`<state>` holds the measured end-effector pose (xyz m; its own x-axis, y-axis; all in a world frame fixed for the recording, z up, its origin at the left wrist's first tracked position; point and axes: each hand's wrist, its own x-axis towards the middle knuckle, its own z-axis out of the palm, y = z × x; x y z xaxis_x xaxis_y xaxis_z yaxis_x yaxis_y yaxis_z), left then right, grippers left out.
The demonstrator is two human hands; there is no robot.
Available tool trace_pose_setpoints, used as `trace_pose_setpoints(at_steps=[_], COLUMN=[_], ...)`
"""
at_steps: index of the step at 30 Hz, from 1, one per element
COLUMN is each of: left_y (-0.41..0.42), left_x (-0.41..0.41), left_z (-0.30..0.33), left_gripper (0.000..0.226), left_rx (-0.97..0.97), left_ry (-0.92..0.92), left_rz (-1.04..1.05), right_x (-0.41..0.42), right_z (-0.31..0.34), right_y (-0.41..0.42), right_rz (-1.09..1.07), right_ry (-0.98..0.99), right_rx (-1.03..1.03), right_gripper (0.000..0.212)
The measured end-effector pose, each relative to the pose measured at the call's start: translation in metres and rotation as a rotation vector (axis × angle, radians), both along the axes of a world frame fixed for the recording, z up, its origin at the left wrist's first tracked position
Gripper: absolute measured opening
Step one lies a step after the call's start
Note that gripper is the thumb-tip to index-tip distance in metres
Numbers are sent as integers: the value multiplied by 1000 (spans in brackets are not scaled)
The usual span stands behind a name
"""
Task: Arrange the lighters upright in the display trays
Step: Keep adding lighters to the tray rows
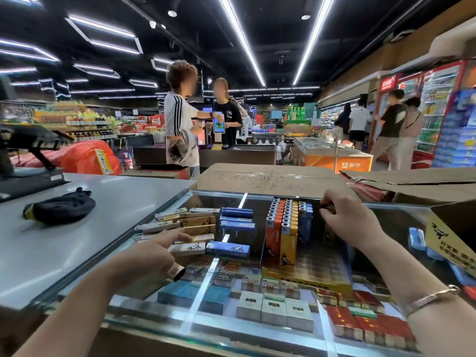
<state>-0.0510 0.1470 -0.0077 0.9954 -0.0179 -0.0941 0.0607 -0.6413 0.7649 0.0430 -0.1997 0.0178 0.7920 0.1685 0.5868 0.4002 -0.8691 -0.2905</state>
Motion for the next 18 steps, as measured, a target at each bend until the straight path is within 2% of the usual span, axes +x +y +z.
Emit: trace_pose_setpoints(at_steps=[6,9,13,18], left_y=[-2,-15,-28,-27], left_x=[3,10,25,40], left_z=[2,2,-3,2], left_gripper=[47,39,58,76], left_rx=[291,440,526,710], left_ry=[-8,-87,-143,-100], left_rz=[-95,-84,-65,-32], right_x=[0,0,0,0], right_z=[0,0,0,0], right_y=[0,0,1,1], right_rz=[-5,0,-3,2], right_ry=[-17,-17,-18,-29], right_rx=[0,-7,1,3], right_gripper=[6,6,6,7])
